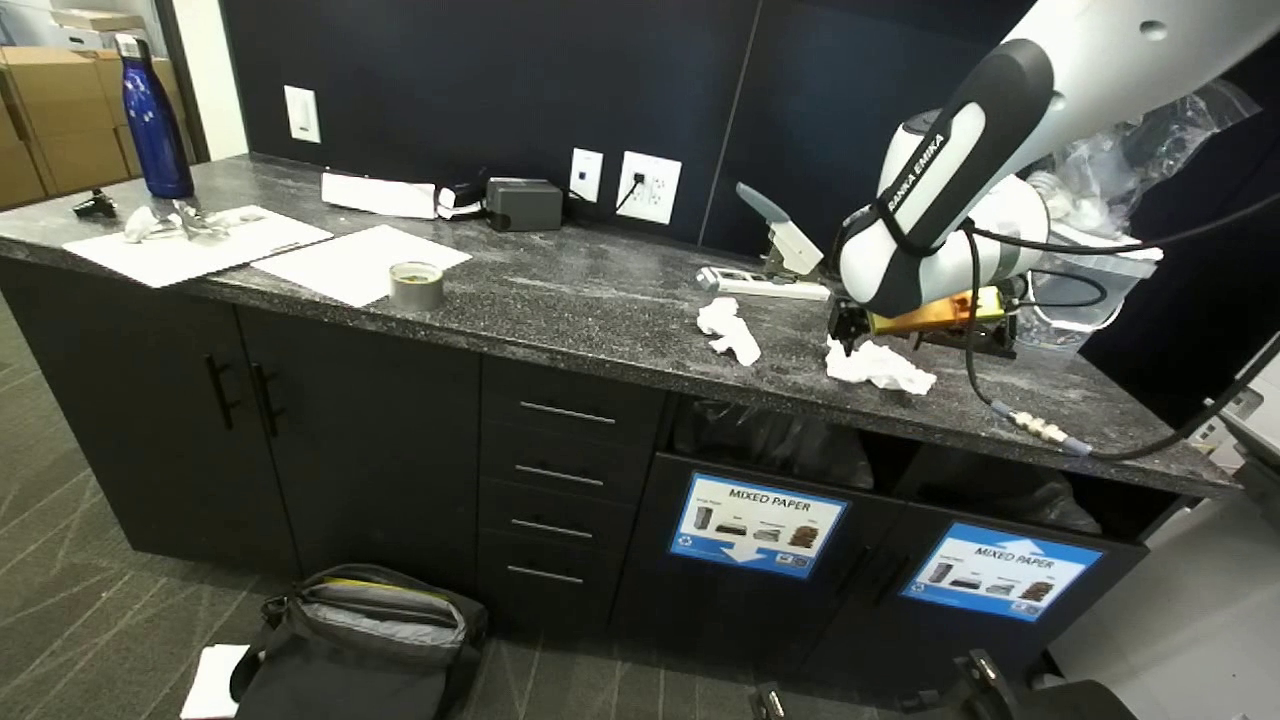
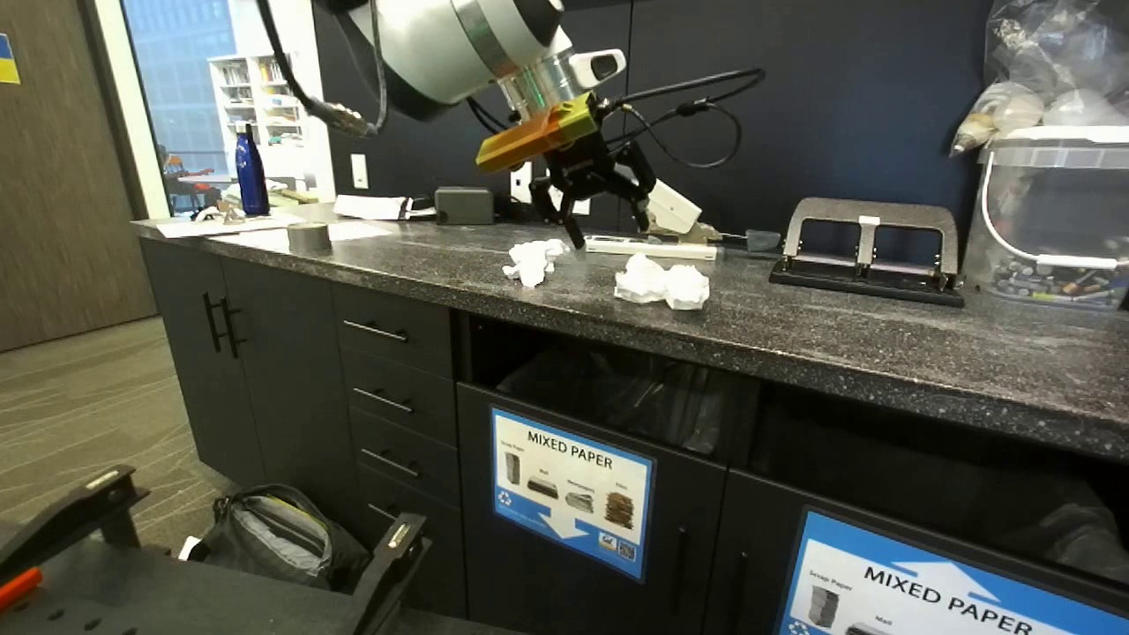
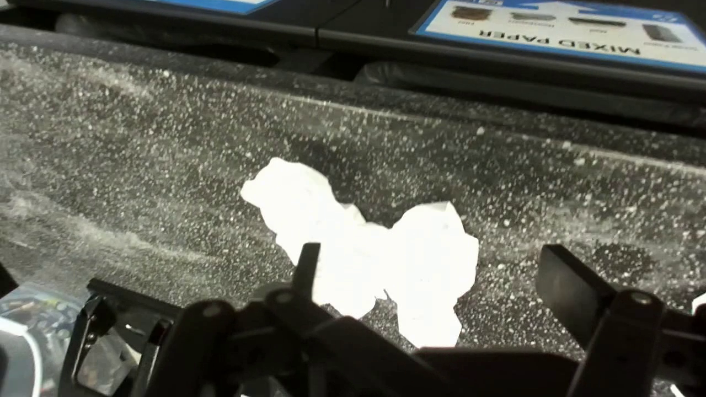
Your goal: Remove all the paper trash from the table and put them in the bin on the left
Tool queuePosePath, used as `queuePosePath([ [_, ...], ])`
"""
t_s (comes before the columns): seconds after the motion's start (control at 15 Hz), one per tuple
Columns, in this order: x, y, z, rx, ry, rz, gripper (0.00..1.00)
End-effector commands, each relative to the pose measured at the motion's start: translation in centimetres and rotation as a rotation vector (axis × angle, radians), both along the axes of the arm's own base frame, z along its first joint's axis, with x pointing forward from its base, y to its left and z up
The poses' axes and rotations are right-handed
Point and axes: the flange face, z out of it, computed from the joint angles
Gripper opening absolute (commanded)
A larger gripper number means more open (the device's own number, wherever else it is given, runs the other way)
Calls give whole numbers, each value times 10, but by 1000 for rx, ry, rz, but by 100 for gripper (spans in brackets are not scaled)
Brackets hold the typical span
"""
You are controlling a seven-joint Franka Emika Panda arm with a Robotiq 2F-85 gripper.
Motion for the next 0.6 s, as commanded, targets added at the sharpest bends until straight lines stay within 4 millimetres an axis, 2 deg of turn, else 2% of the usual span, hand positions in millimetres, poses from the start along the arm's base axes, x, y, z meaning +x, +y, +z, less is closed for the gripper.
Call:
queuePosePath([
  [0.0, 27, -18, 27, -38, -13, -41, 100],
  [0.27, 37, -55, 47, 10, 87, -32, 100],
  [0.4, 37, -64, 57, 69, 171, 33, 100],
  [0.53, 39, -75, 57, 126, 224, 97, 100],
])
